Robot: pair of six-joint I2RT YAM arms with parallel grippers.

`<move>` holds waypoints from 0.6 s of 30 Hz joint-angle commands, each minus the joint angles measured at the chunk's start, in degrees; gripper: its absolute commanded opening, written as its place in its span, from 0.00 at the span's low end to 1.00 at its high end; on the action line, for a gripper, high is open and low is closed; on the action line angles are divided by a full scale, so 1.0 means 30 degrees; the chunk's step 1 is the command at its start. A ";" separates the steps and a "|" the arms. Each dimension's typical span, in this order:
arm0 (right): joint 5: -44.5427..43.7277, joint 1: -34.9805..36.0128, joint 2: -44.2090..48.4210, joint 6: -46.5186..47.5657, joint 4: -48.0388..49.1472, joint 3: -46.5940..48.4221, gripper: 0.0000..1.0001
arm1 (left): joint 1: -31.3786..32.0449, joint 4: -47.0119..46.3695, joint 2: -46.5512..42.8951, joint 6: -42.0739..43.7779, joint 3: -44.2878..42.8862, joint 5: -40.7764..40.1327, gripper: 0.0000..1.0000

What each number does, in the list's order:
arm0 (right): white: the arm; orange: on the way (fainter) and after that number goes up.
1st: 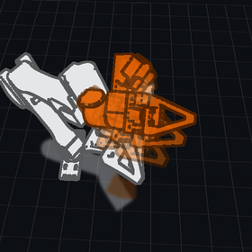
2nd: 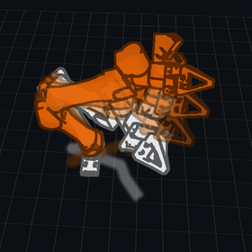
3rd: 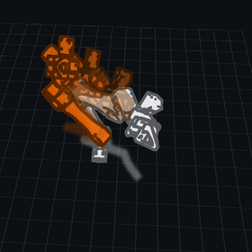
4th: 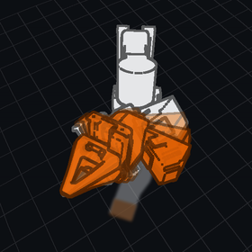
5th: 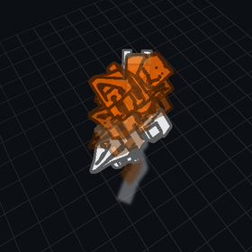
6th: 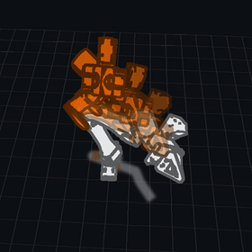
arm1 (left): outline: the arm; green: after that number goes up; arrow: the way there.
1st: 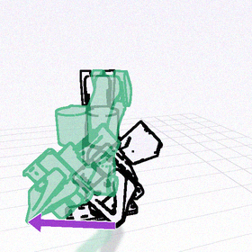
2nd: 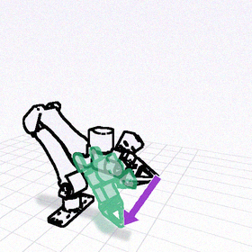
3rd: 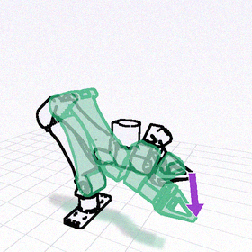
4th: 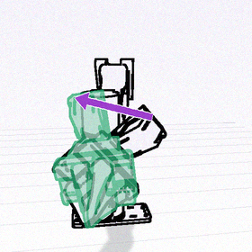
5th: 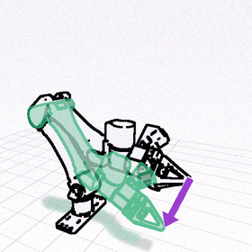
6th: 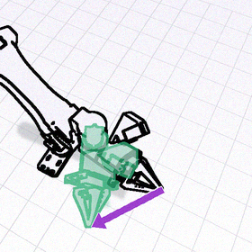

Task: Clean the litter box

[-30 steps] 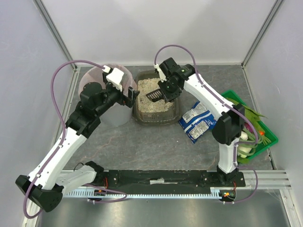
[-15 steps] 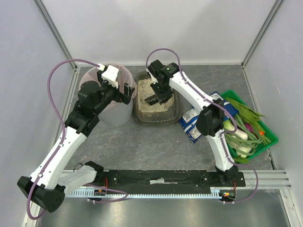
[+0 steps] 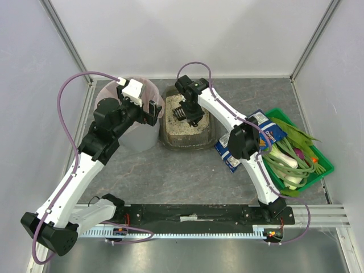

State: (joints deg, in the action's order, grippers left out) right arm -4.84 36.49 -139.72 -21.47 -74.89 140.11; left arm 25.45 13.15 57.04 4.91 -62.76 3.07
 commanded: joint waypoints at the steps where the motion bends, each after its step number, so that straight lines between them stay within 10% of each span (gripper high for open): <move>1: -0.0319 -0.0269 -0.0652 -0.1220 0.1262 0.0580 0.00 | -0.0135 -0.0867 -0.0379 -0.0493 0.0091 -0.0291 0.98; 18: -0.0201 0.0140 -0.0568 -0.1895 0.4775 0.0083 0.00 | -0.0135 -0.1218 -0.0467 -0.0493 0.0383 0.0089 0.97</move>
State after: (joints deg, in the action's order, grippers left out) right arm -4.49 36.05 -142.39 -26.04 -66.35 140.05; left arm 25.41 12.69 56.60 4.49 -62.04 3.09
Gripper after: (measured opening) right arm 0.325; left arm 0.978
